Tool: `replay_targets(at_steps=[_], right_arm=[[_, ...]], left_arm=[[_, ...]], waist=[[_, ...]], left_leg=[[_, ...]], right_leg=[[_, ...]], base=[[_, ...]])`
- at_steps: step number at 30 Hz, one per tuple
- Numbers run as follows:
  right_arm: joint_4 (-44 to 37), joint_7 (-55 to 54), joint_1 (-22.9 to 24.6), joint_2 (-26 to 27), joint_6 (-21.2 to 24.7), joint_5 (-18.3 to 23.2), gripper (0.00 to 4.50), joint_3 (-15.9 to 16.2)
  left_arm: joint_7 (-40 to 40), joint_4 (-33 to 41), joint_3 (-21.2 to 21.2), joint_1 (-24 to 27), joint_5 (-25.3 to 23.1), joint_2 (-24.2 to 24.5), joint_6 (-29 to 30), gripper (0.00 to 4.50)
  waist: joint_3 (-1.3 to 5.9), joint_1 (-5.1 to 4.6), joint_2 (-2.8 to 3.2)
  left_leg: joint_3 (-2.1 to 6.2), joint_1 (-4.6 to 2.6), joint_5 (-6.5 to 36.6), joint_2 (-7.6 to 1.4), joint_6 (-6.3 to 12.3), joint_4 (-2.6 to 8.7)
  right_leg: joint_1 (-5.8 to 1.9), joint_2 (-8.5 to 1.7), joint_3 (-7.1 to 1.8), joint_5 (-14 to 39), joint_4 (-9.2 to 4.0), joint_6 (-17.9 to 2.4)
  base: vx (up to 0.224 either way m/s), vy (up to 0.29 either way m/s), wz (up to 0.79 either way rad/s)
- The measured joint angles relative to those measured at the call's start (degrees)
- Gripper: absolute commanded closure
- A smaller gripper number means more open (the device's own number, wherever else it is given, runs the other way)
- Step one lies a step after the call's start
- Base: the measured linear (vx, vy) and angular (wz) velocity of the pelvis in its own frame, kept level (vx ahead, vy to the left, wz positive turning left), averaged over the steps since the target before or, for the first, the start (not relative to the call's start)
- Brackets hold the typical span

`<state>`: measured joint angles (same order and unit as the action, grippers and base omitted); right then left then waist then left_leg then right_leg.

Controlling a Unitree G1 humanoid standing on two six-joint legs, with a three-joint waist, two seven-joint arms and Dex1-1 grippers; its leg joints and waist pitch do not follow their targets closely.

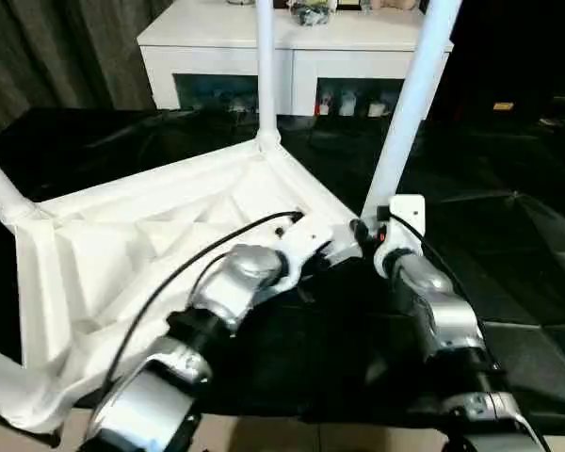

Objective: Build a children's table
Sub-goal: Rotate leg to tighten

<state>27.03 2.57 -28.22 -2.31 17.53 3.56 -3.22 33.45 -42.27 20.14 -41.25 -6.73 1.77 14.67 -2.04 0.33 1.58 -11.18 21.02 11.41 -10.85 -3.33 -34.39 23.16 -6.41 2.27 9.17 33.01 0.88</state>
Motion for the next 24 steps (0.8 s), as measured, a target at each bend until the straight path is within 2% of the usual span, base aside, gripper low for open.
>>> replay_targets(at_steps=[2, 8, 10, 15, 18, 20, 22, 24], right_arm=[[0.1, 0.0, 0.0, 0.2, -0.5, -0.2, 1.83, -0.2], [-3.9, 3.6, 4.1, -0.9, -3.3, 0.4, 1.28, 0.6], [-7.2, 5.7, 6.0, -3.3, -3.3, 0.5, 1.17, 1.6], [-16.7, 14.0, 10.7, -10.7, -2.9, 1.2, 1.17, 1.5], [-22.3, 23.2, 15.8, -15.6, -2.1, 4.6, 1.17, 1.9], [-25.3, 28.8, 19.1, -19.2, -2.0, 6.5, 1.17, 3.1], [-26.8, 33.2, 21.9, -22.5, -1.9, 7.9, 1.17, 3.2], [-27.8, 36.1, 23.3, -24.5, -1.8, 8.5, 1.17, 3.0]], left_arm=[[0.0, -0.4, 0.1, -0.2, -0.3, 0.0, -0.5, 4.5], [-0.3, -1.5, 0.2, -0.5, -1.1, 1.1, -3.3, 4.5], [0.0, -1.5, 0.3, -0.5, -1.4, 1.0, -3.9, 4.5], [0.8, -1.9, 0.4, -0.5, -1.5, 1.6, -5.3, 4.5], [3.8, -2.6, 0.6, -0.4, -1.7, 2.7, -8.7, 4.5], [8.7, -2.4, 1.2, 0.5, -1.0, 4.2, -12.5, 4.5], [15.3, -0.7, 1.5, 2.1, 0.4, 5.8, -14.9, 4.5], [19.0, 0.7, 2.2, 2.8, 0.9, 6.1, -16.2, 4.5]], waist=[[0.0, 0.01, -0.01], [-0.07, -0.12, 0.04], [-0.11, 0.04, 0.12], [-0.06, 0.06, 0.32], [-0.05, 0.07, 0.93], [0.0, 0.14, 1.28], [0.11, 0.75, 1.66], [0.13, 1.82, 2.06]], left_leg=[[0.01, 0.01, 0.0, 0.0, 0.0, 0.03], [0.01, 0.05, 0.0, -0.02, 0.0, 0.13], [0.0, 0.1, 0.0, -0.01, 0.0, 0.15], [0.0, 0.06, 0.0, -0.03, 0.0, 0.26], [0.0, 0.07, 0.0, -0.03, 0.0, 0.35], [0.0, 0.09, 0.0, -0.03, 0.0, 0.5], [-0.01, 0.07, 0.0, -0.06, 0.0, 0.61], [-0.11, 0.14, 0.0, -0.08, 0.01, 0.62]], right_leg=[[0.0, 0.0, 0.01, 0.0, 0.0, 0.0], [0.09, 0.02, 0.03, 0.0, 0.0, 0.0], [0.11, 0.01, 0.02, 0.0, -0.01, 0.0], [0.1, 0.02, 0.03, 0.1, 0.0, 0.2], [0.1, 0.03, 0.03, 0.1, -0.01, 0.2], [0.11, 0.03, 0.05, 0.1, -0.01, 0.3], [0.1, 0.02, 0.04, 0.2, 0.0, 0.3], [0.08, -0.02, -0.03, 0.2, 0.03, 0.4]], base=[[0.0, 0.0, 0.0], [0.0, 0.0, 0.0], [0.0, 0.0, 0.0], [0.0, 0.0, 0.0], [0.0, 0.0, 0.0], [0.0, 0.0, 0.0], [0.0, 0.0, 0.0], [0.0, 0.0, 0.0]])
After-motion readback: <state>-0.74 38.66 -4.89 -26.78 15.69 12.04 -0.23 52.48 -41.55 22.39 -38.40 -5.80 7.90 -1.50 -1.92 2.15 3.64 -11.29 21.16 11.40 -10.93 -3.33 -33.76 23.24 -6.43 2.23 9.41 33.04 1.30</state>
